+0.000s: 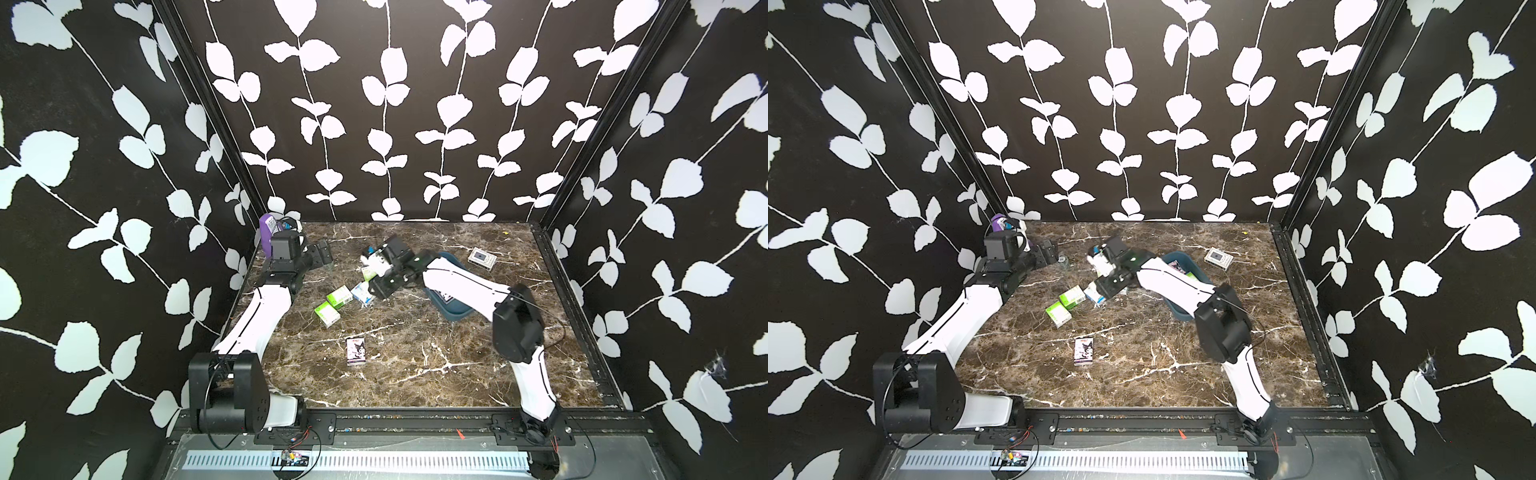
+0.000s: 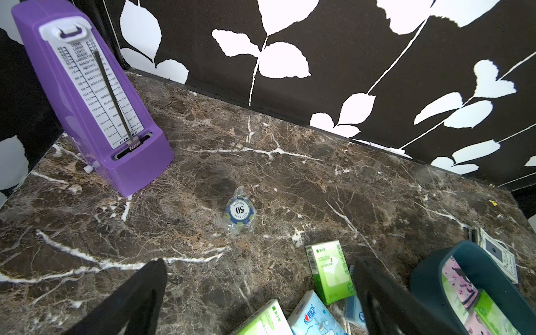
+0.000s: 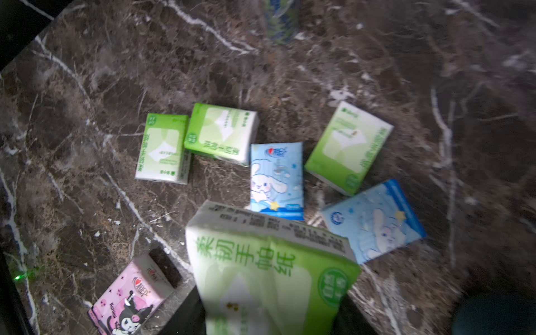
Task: Put the pocket tissues into the storage box
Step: Pick up the pocket tissues from the center of the board, then place the pocket tissues in the storage box.
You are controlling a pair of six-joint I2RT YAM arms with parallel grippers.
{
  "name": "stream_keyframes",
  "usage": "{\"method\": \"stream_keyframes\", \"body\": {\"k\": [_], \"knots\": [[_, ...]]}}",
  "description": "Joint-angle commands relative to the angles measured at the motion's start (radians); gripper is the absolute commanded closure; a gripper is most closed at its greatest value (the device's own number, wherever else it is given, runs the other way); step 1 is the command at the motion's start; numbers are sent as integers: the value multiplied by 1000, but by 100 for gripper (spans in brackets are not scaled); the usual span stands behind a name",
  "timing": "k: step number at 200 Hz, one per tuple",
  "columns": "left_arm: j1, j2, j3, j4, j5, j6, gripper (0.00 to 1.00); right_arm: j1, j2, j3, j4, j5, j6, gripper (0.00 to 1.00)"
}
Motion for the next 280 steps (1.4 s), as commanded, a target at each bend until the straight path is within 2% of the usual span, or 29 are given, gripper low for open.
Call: {"method": "stream_keyframes", "body": {"k": [1,86,159,280], "knots": [[4,-33,1,27,21,-4,1,-39,-57,-67,40,30,7,47],[4,-11,17,43,41,-38,1,-244,-200,-153,-7,85,-69,47],[4,-10,24,45,58,-11,1,-397,-200,-167,-73,83,-168,48],[4,-12,19,34,38,-11,1,-421,11,-13,-155,118,-259,48]]}}
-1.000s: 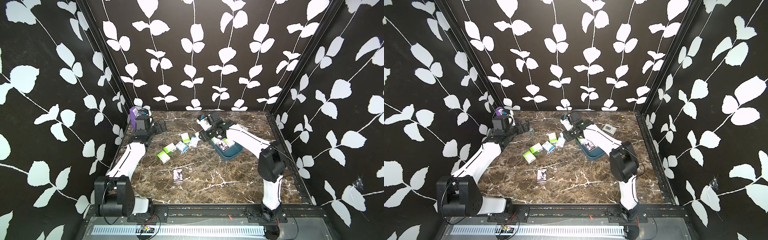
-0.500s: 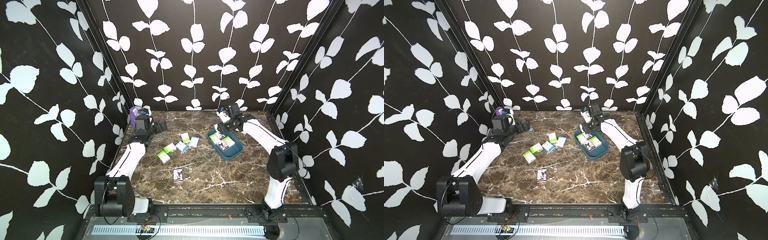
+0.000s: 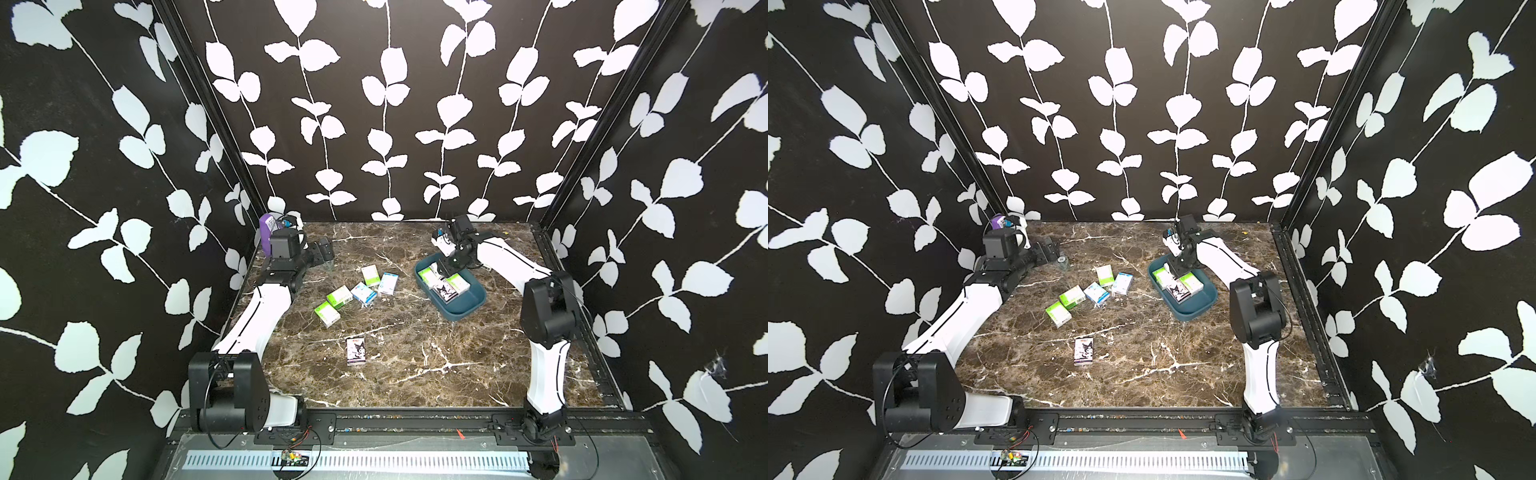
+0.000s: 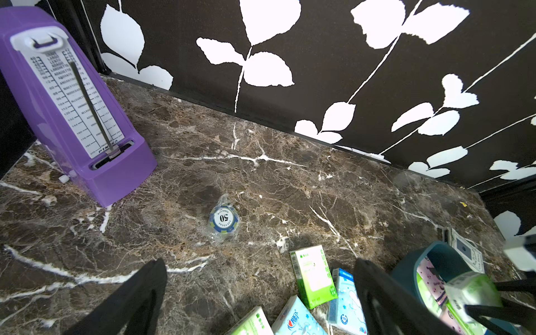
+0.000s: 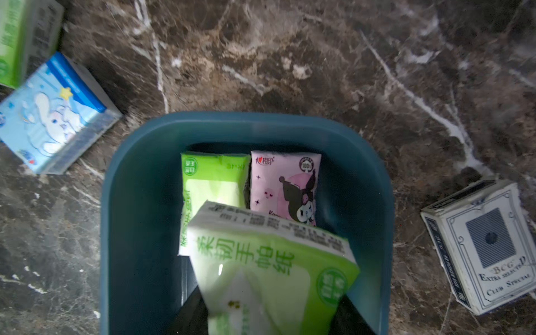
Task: Put the pocket tissues into the storage box
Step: Place the pocket tissues in the storage box.
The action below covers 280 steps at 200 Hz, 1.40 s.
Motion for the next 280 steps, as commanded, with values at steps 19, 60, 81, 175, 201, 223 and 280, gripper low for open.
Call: {"method": "stream_keyframes", "body": {"k": [19,60,81,175,201,223,280], "knots": [[4,-18,4,7,-10,14,1,0,60,126,-40,37,-29,48],[5,-22,6,0,-18,25,1,0,130,211,-74,47,-41,45],[4,-25,6,-4,-22,31,1,0,151,231,-81,66,-45,43],[4,-35,3,-8,-35,36,1,0,172,249,-77,88,-37,28],[4,-37,3,-10,-35,36,1,1,152,251,-73,89,-34,27],[4,-39,6,-8,-33,32,1,1,127,249,-68,91,-33,24],[4,-42,8,-5,-29,27,1,25,17,218,-58,108,-23,19]]}}
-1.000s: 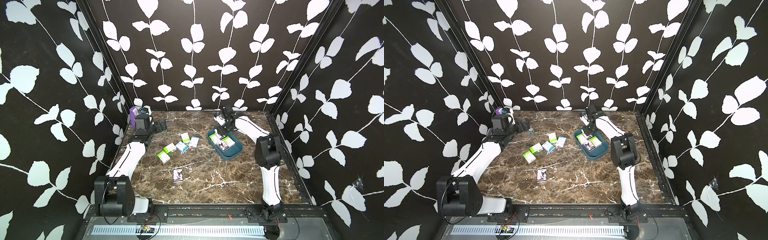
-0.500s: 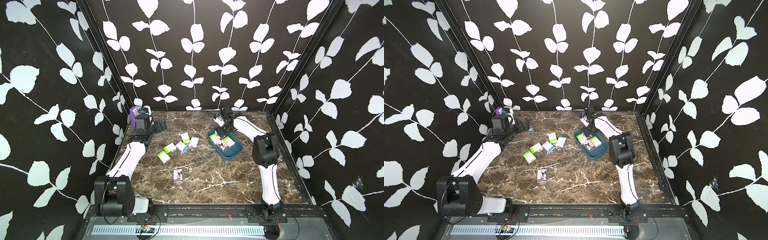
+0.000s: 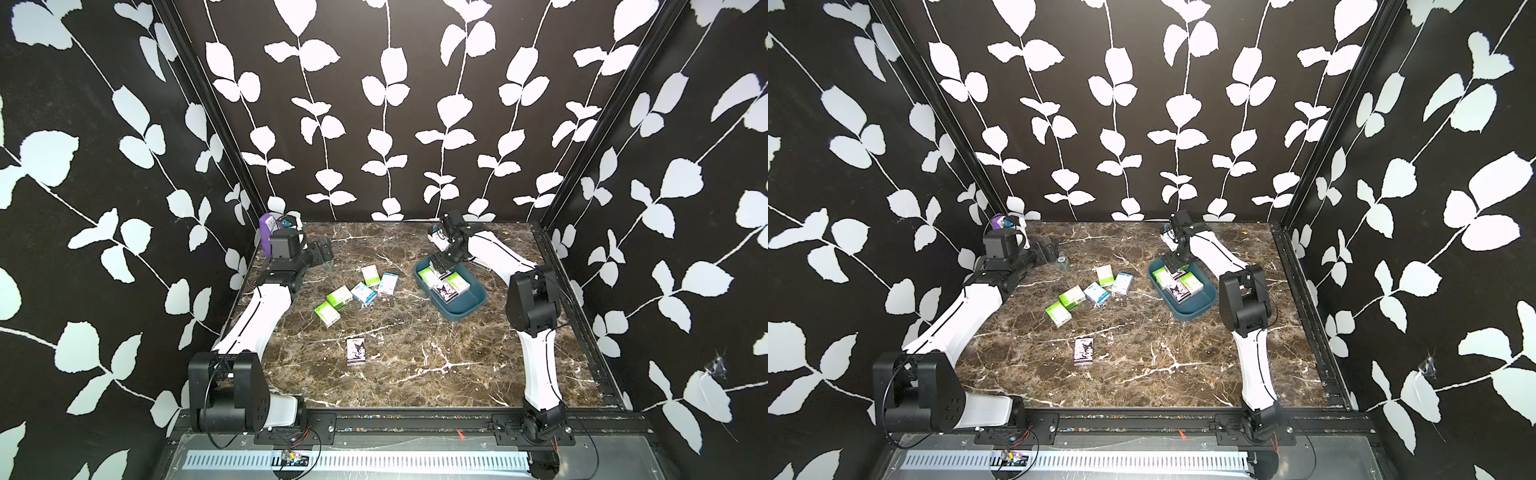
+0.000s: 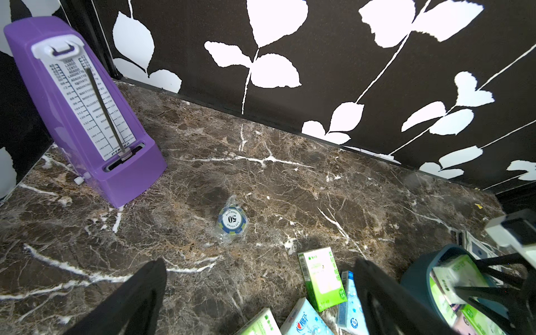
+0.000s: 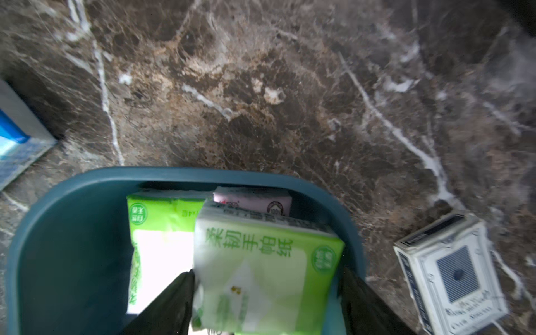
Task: Put the pocket tissues into the storage box
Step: Place the pocket tissues in the storage box, then pick up the pocket tissues from the center of the board.
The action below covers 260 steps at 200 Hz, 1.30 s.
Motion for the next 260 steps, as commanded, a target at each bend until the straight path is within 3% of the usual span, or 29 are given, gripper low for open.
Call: {"method": "stream_keyframes", "body": {"k": [1,71,101,118,156,206,260], "knots": [[4,-42,8,-2,-1,7,1,21,-109,14,8,21,13,19],[5,-37,11,1,-4,-2,1,210,-180,-42,35,-50,95,17],[4,-37,9,1,-5,-1,1,288,-132,-81,102,-125,189,29],[4,-39,8,-2,-6,7,1,313,-82,-59,108,-150,206,30],[4,-46,5,-16,-16,29,1,333,35,55,57,-163,100,13],[4,-57,-9,-19,-31,37,1,331,193,245,-75,-173,-51,8],[4,-65,-18,-26,-41,46,1,331,306,403,-160,-151,-98,5]]}}
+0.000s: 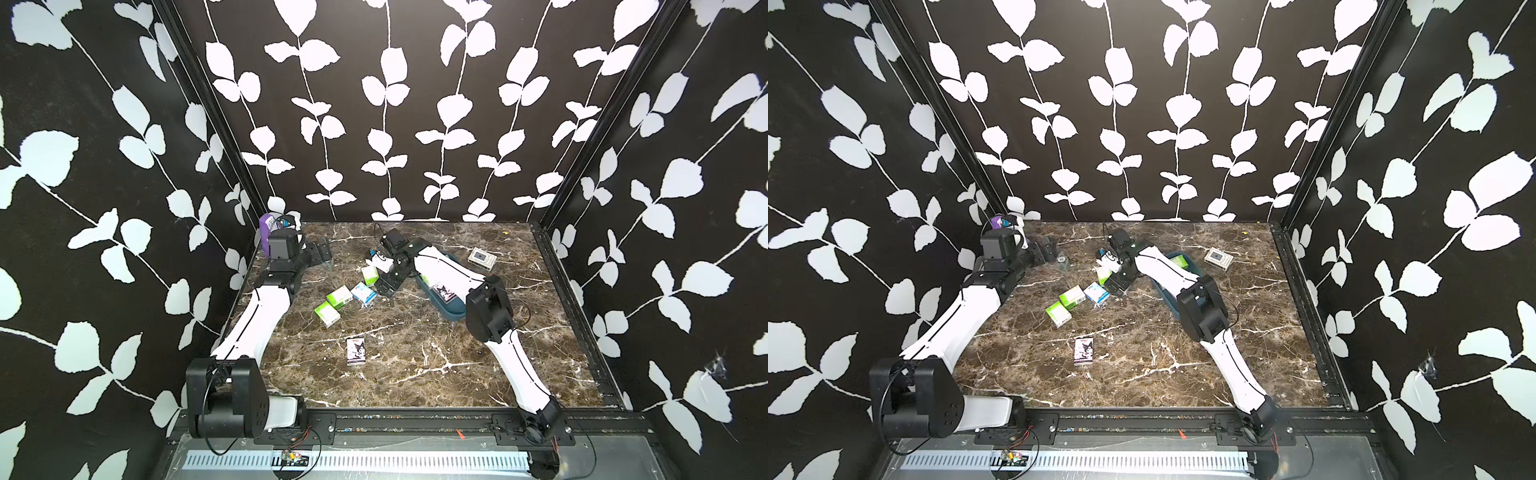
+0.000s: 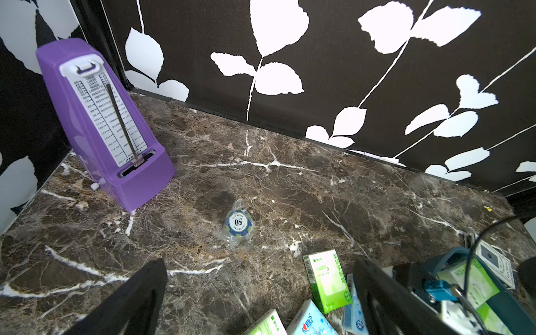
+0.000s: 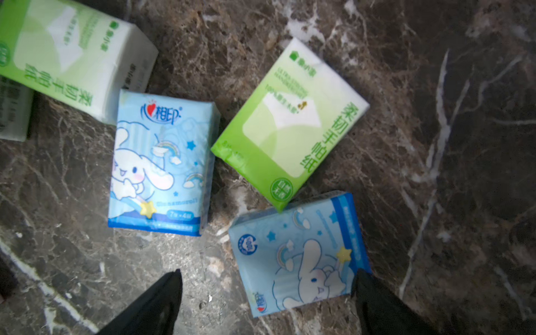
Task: Put the pocket tissues into the storage box
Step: Pick up the pocket tissues from the center of the board.
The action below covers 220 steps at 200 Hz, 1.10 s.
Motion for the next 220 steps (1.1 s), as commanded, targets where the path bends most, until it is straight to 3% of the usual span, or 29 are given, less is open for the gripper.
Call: {"method": "stream_keyframes", "body": {"k": [1,103,220], "knots": [[4,-37,-14,-19,-13,24,1,-1,33,67,-63,8,-43,5],[4,-34,-22,-14,-23,19,1,-5,76,156,-38,81,-95,0],[4,-46,-13,-37,-46,53,1,-31,126,201,-67,11,-81,1]]}}
